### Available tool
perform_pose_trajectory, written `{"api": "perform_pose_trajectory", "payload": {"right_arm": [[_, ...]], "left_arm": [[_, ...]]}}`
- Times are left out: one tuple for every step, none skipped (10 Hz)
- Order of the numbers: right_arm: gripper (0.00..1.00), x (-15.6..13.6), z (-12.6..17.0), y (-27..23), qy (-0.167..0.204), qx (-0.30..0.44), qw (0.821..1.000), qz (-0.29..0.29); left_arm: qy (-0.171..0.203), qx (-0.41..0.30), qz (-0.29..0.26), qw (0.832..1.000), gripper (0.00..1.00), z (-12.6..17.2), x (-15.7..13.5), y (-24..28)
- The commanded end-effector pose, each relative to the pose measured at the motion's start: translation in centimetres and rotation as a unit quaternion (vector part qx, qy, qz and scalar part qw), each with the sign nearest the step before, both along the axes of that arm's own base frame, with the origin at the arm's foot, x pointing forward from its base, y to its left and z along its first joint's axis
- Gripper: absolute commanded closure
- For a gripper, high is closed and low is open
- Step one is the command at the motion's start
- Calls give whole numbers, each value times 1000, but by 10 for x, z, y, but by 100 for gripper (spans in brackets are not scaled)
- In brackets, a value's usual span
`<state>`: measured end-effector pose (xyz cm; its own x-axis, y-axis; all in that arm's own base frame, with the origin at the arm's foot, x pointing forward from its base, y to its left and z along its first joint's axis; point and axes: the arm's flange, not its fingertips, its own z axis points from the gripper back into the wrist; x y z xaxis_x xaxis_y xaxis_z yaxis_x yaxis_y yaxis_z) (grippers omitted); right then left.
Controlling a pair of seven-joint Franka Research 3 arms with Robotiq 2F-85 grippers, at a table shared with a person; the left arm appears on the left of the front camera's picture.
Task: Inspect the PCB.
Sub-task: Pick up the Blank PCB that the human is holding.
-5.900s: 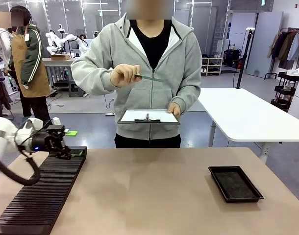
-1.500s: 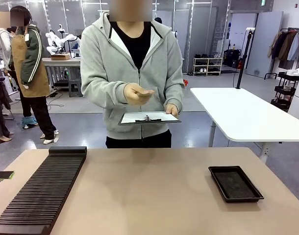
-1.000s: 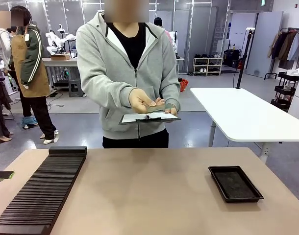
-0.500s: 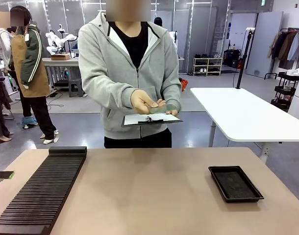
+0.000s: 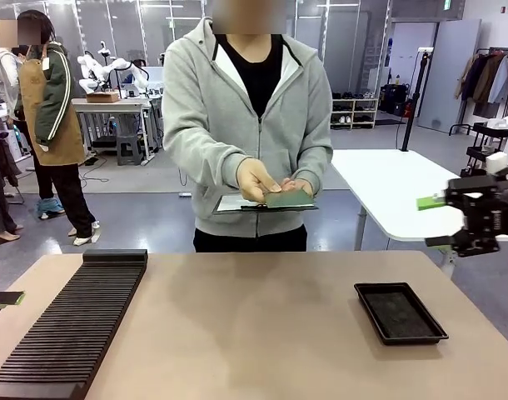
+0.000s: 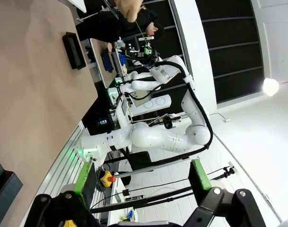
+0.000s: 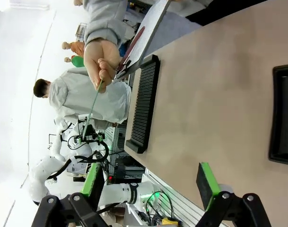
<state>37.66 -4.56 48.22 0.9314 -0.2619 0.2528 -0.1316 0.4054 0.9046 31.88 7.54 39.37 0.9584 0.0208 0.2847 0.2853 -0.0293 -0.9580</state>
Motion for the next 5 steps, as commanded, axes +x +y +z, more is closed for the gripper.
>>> {"api": "perform_pose_trajectory", "payload": {"right_arm": [[0, 3, 2, 25, 14, 4, 1000, -14], [0, 12, -1, 36, 30, 10, 999, -5], [0, 18, -4, 46, 47, 21, 999, -8], [0, 22, -9, 59, 63, 51, 997, -6], [0, 24, -13, 73, 78, 61, 995, 12]], "left_arm": [[-1, 2, -2, 1000, 0, 0, 0, 1], [-1, 2, -2, 1000, 0, 0, 0, 1], [-1, 2, -2, 1000, 0, 0, 0, 1], [-1, 2, -2, 1000, 0, 0, 0, 1], [-1, 2, -2, 1000, 0, 0, 0, 1]]}}
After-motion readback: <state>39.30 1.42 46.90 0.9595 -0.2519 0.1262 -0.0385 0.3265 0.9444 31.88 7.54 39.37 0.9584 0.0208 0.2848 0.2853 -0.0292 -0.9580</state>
